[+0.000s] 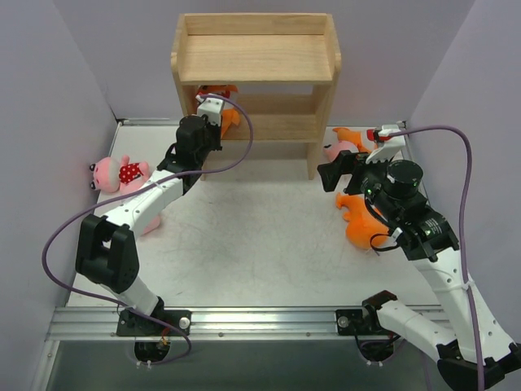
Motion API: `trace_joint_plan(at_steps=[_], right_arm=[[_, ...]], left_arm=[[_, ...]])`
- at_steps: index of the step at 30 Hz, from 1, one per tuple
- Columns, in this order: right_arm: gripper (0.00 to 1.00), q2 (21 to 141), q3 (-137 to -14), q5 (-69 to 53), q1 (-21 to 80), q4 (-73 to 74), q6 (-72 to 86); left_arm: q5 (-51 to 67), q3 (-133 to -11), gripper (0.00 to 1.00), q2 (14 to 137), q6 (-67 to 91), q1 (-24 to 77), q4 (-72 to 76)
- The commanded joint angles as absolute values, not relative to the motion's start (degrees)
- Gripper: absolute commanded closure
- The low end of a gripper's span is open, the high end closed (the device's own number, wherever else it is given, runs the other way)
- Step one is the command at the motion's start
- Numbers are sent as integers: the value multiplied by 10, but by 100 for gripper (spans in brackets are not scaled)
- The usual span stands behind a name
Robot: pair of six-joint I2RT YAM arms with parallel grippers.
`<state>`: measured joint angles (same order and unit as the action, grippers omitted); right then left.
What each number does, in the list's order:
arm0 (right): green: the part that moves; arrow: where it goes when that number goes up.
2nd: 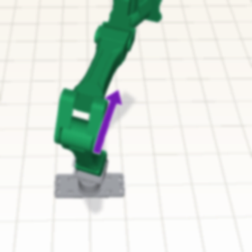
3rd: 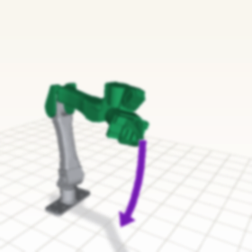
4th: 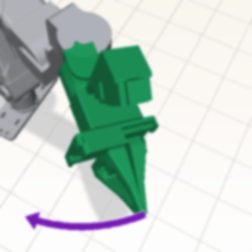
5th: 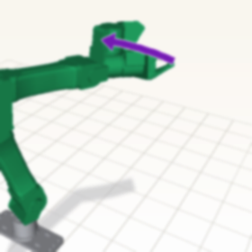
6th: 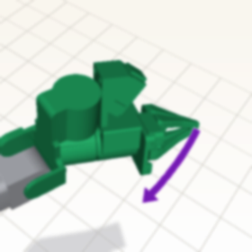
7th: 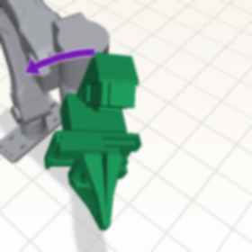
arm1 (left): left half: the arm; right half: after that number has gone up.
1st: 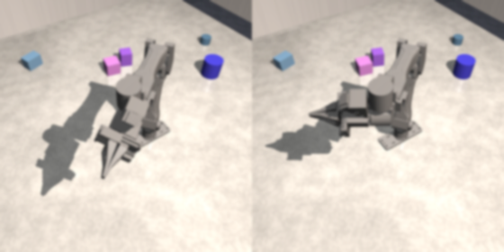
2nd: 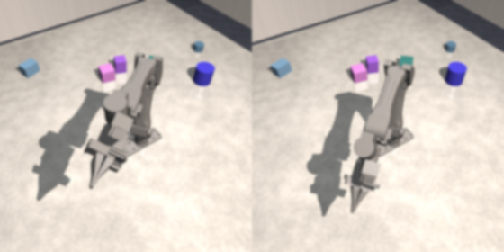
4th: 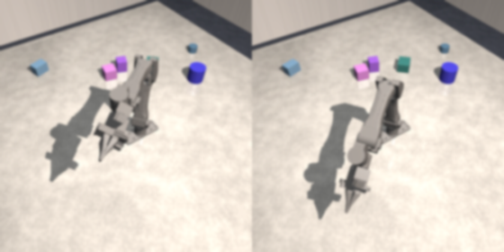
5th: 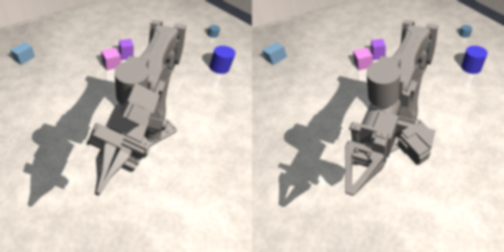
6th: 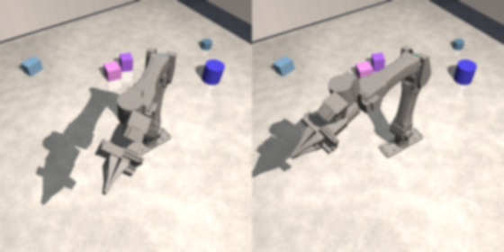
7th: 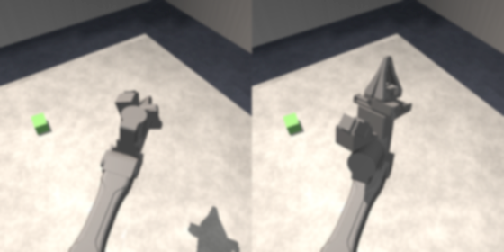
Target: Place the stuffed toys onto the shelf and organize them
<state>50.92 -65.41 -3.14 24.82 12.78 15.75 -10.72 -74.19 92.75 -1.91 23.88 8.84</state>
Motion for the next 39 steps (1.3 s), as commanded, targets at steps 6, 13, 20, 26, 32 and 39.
trace_joint_plan(at_steps=[6,13,20,26,32,39], right_arm=[[1,497,-659,-18,246,122,155],[1,497,-656,-17,246,123,155],[0,499,-653,-19,245,120,157],[1,498,-652,-18,246,122,156],[1,499,-653,-22,246,120,157],[0,497,-656,-21,246,124,156]], left_arm=[[-107,-790,72,928,-24,233,128],[-100,-795,64,939,-17,227,121],[-91,-798,58,950,-7,227,113],[-91,-794,54,951,-6,226,112],[-100,-788,51,943,-5,227,121],[-103,-780,44,933,20,226,128]])
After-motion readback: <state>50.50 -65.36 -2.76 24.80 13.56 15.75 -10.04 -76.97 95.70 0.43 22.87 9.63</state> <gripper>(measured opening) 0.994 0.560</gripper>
